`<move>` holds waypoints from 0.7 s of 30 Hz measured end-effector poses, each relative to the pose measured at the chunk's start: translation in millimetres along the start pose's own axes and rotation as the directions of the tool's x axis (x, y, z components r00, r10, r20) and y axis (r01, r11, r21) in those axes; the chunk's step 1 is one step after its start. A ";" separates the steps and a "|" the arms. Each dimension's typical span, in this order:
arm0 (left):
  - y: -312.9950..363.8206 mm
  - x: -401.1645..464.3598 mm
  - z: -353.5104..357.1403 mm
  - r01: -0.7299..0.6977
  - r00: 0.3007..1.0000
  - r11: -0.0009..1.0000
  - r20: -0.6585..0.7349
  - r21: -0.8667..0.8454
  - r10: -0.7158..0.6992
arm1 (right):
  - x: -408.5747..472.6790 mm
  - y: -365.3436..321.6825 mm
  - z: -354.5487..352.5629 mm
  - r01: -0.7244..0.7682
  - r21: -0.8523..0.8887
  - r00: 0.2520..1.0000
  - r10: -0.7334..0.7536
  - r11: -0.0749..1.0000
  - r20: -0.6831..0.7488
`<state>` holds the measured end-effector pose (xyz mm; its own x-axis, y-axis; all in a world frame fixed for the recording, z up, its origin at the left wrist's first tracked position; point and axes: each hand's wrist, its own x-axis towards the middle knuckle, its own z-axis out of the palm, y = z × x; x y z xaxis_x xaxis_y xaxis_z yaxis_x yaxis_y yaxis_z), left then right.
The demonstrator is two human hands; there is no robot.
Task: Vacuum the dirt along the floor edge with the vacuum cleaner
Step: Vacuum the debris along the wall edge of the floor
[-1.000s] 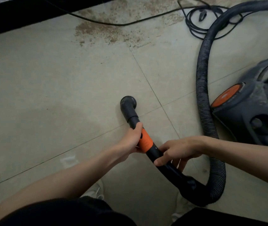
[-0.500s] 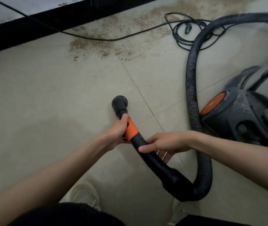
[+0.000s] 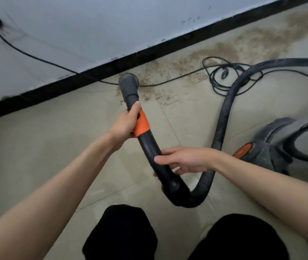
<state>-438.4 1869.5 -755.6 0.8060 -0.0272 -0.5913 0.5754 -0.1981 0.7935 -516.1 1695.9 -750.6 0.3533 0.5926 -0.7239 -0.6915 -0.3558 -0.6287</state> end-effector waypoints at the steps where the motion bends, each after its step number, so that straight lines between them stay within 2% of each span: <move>1: 17.9 -9.5 -5.7 0.004 1.000 0.999 0.006 -0.034 -0.004 | -11.2 -15.4 3.6 0.012 0.001 1.000 -0.012 1.000 -0.015; 6: 99.7 -69.2 -27.6 -0.088 0.993 0.991 0.075 -0.097 0.096 | -75.7 -92.9 26.5 0.070 -0.017 0.988 -0.071 0.997 -0.138; 9: 150.4 -107.0 -37.6 -0.087 0.987 0.985 0.120 -0.152 0.106 | -118.3 -139.7 41.4 0.100 -0.023 0.976 -0.102 0.995 -0.194; 12: 209.6 -134.8 -43.9 -0.085 0.989 0.972 0.101 -0.218 0.109 | -159.5 -184.4 52.1 0.144 -0.103 0.943 -0.169 0.984 -0.287; 17: 315.3 -160.2 -51.0 -0.039 0.999 0.940 0.013 -0.338 0.046 | -227.4 -224.4 56.7 0.166 -0.219 0.845 -0.253 0.962 -0.470; 21: 381.1 -171.7 -44.3 -0.045 0.995 0.931 0.063 -0.363 0.073 | -268.6 -248.4 52.4 0.227 -0.268 0.685 -0.349 0.936 -0.639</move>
<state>-351.4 1842.0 -345.3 0.8356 -0.1036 -0.5394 0.5492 0.1729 0.8176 -472.3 1662.9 -385.1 0.8862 0.0686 -0.4583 -0.3982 -0.3928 -0.8289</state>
